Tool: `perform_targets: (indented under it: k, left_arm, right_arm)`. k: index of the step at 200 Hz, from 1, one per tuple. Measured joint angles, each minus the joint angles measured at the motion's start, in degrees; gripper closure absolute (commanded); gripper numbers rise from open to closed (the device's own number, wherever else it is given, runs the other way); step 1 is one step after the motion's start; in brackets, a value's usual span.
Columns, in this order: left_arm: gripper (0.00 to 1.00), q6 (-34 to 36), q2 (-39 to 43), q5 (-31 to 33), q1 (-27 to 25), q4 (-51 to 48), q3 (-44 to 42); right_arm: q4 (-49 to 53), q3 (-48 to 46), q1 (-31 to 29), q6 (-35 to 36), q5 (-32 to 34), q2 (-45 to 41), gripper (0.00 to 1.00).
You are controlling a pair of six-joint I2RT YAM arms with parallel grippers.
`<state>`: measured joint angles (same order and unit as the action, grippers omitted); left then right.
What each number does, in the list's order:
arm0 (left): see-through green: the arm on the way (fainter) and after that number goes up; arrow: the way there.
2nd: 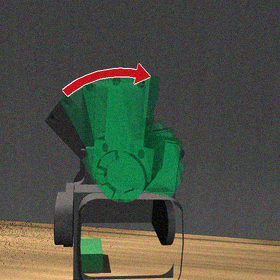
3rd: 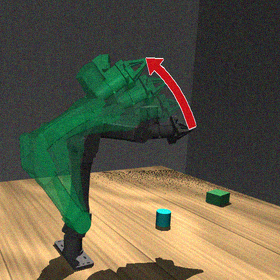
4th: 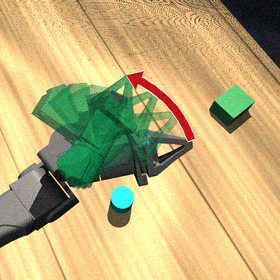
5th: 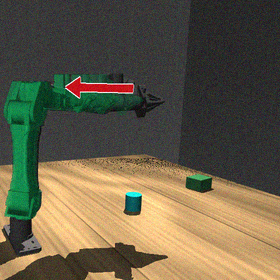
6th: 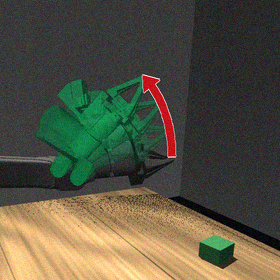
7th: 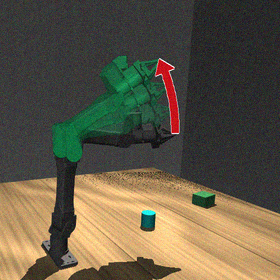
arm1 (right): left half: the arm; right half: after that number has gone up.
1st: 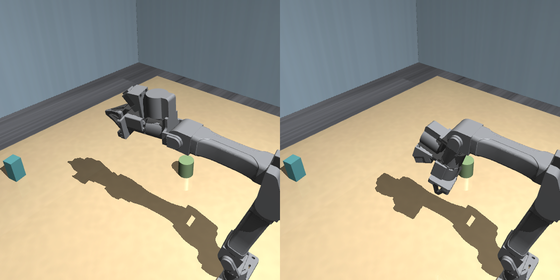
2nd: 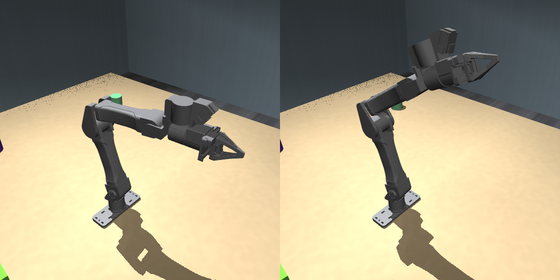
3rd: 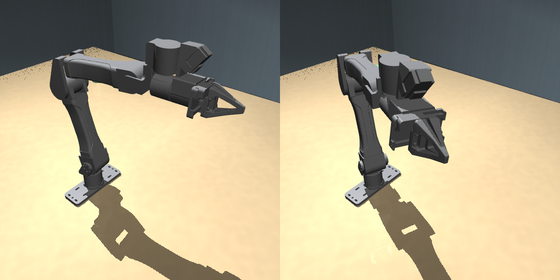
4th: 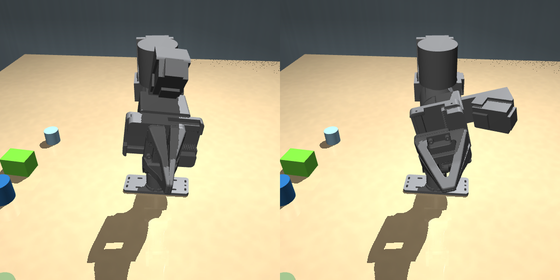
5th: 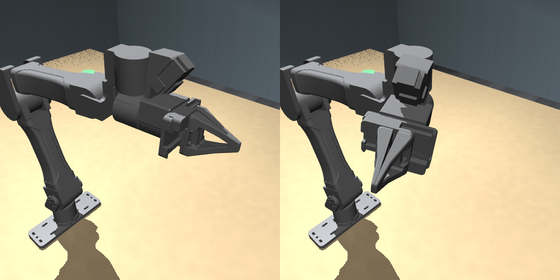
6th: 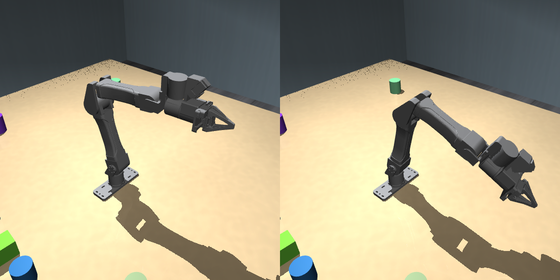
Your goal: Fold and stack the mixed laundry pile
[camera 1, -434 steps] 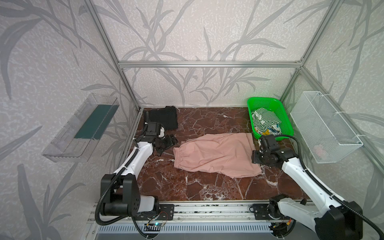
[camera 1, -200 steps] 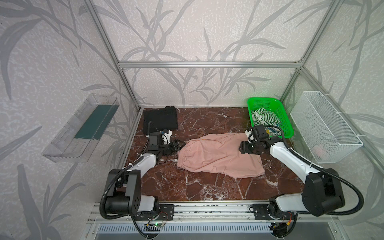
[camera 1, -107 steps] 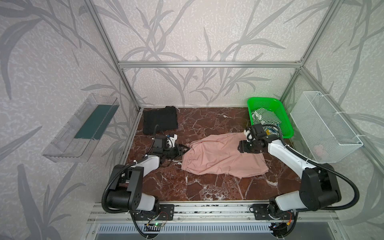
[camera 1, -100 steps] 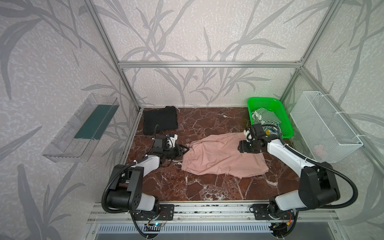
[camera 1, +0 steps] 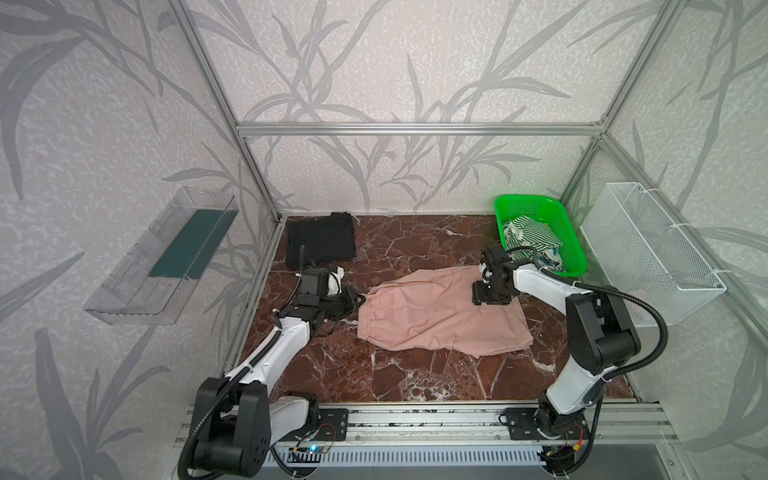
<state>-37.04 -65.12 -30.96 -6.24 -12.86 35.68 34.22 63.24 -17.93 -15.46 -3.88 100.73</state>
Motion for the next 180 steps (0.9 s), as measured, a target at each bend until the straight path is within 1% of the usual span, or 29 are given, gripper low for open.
perform_targets:
  k: [36,52,66,89,108,129,153,180]
  left_arm:
    - [1.00,-3.89,9.16,9.73,-0.02,-12.41,-2.08]
    - [1.00,-5.66,12.66,13.31,-0.02,-17.07,-3.37]
    - [1.00,-6.84,15.04,16.52,0.00,-20.57,-3.87]
    - [1.00,-7.80,16.15,20.13,0.24,-23.06,-3.91]
    - [1.00,-7.74,13.88,20.85,0.50,-22.34,-3.91]
    - [1.00,-7.48,9.92,20.55,0.68,-20.22,-3.91]
    - [1.00,-6.56,7.17,20.35,0.70,-18.23,-3.89]
    - [1.00,-5.53,6.34,20.37,0.79,-17.40,-3.78]
  right_arm:
    - [2.12,-2.29,-3.87,0.72,-5.64,-0.50,0.39]
    - [4.09,-3.80,-4.57,1.62,-8.59,-2.34,0.40]
    - [5.97,-3.82,-4.52,2.78,-9.60,-4.85,0.39]
    - [6.38,-1.18,-3.93,4.94,-9.20,-8.68,0.35]
    - [4.02,3.56,-2.27,6.71,-8.74,-8.57,0.33]
    - [0.50,10.01,0.39,8.79,-9.27,-4.24,0.32]
    - [-2.40,17.68,2.67,10.78,-10.86,5.27,0.32]
    - [-4.17,19.96,3.85,11.67,-12.11,12.28,0.33]
